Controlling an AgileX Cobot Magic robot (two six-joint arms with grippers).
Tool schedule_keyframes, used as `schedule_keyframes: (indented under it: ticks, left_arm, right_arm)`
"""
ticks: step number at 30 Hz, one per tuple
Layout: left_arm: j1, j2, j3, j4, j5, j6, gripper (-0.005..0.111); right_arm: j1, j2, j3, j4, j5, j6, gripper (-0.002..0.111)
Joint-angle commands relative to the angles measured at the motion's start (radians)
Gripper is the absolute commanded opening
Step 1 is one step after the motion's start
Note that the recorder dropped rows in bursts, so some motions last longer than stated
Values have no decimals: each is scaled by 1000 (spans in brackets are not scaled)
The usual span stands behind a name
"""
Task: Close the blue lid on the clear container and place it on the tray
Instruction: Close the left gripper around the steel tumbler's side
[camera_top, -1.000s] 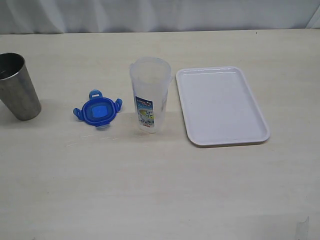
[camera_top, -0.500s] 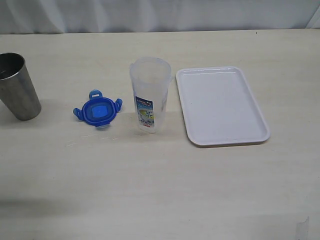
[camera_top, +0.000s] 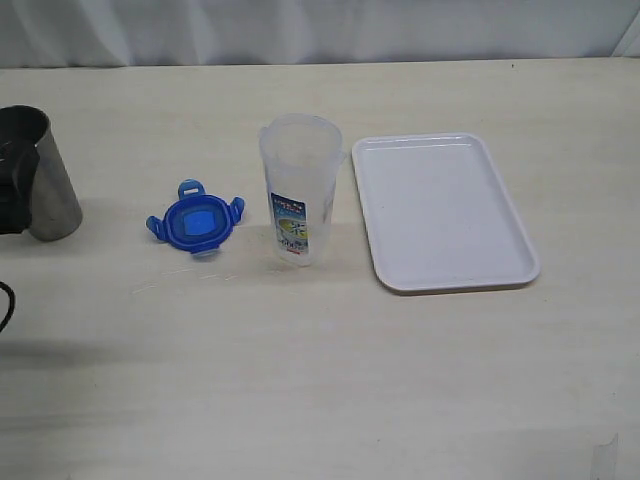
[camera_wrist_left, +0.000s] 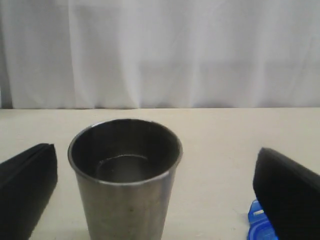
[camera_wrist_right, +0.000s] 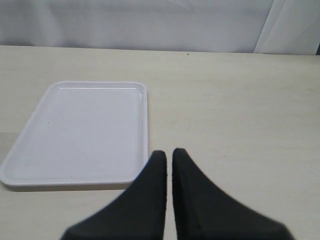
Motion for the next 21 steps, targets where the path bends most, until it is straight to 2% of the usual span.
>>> schedule_keyframes:
  ticks: [1,21]
  left_arm:
    - [-2,122,-16,-18,-56,11,105]
    - [-2,421,-183,-60,-56,61,105]
  right_arm:
    - [0,-4,3,2,-16,2,4]
    - [0,-4,3,2,-16,2,4]
